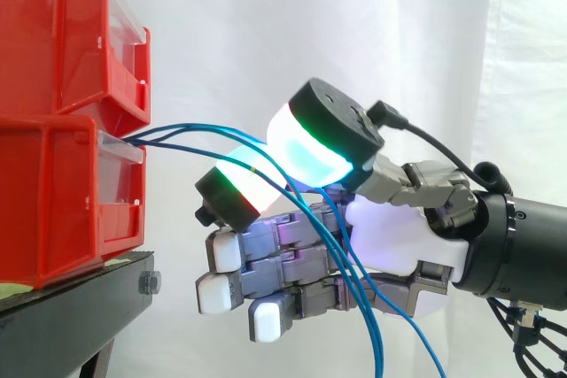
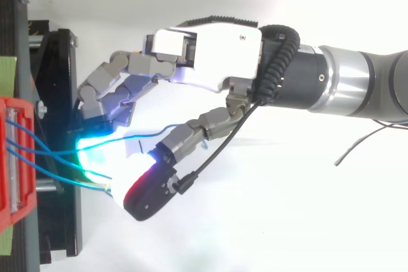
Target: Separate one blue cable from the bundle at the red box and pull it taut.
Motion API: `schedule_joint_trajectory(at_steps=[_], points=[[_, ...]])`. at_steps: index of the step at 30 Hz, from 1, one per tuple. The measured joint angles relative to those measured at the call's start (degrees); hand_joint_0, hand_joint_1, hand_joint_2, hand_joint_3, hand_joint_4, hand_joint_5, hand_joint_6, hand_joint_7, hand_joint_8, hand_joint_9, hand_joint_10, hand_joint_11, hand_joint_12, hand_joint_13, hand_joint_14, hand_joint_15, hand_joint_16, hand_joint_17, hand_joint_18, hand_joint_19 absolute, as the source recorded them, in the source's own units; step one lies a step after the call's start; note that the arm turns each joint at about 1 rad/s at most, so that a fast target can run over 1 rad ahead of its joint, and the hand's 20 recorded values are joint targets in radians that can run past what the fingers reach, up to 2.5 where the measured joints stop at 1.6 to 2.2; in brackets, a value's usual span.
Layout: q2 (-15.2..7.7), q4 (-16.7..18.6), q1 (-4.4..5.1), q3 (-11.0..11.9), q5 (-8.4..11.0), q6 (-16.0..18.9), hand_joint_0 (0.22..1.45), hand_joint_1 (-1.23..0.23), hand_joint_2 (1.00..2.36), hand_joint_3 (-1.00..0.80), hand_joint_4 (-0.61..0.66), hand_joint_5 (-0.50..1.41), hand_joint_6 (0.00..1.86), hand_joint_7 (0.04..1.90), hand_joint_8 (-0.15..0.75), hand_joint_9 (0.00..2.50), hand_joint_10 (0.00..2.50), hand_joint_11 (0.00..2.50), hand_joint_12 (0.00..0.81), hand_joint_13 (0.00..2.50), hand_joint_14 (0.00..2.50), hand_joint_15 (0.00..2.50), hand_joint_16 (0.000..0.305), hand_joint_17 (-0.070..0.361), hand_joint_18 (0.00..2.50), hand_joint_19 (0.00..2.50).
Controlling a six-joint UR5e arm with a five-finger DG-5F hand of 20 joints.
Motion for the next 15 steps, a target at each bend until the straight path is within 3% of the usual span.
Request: schedule_joint_trajectory(at_steps=[5, 11, 15], points=[[0.00, -0.03, -0.01, 0.00, 0.00, -0.08, 0.48, -0.92, 1.00, -0.50, 0.14, -0.18, 0.90, 0.93, 0.320, 0.90, 0.03, 0.93, 0.365, 0.79, 0.02, 0.52, 0.051, 0.115, 0.83, 0.64], [0.00, -0.04, -0.01, 0.00, 0.00, -0.10, 0.47, -0.89, 1.00, -0.50, 0.13, -0.17, 0.88, 0.93, 0.319, 0.91, 0.03, 0.93, 0.368, 0.79, 0.02, 0.52, 0.052, 0.116, 0.82, 0.64], [0.00, -0.04, -0.03, 0.00, 0.00, -0.10, 0.38, -0.90, 1.00, -0.50, 0.13, -0.16, 0.88, 0.91, 0.344, 0.93, 0.02, 0.93, 0.401, 0.80, 0.02, 0.52, 0.060, 0.136, 0.86, 0.63]])
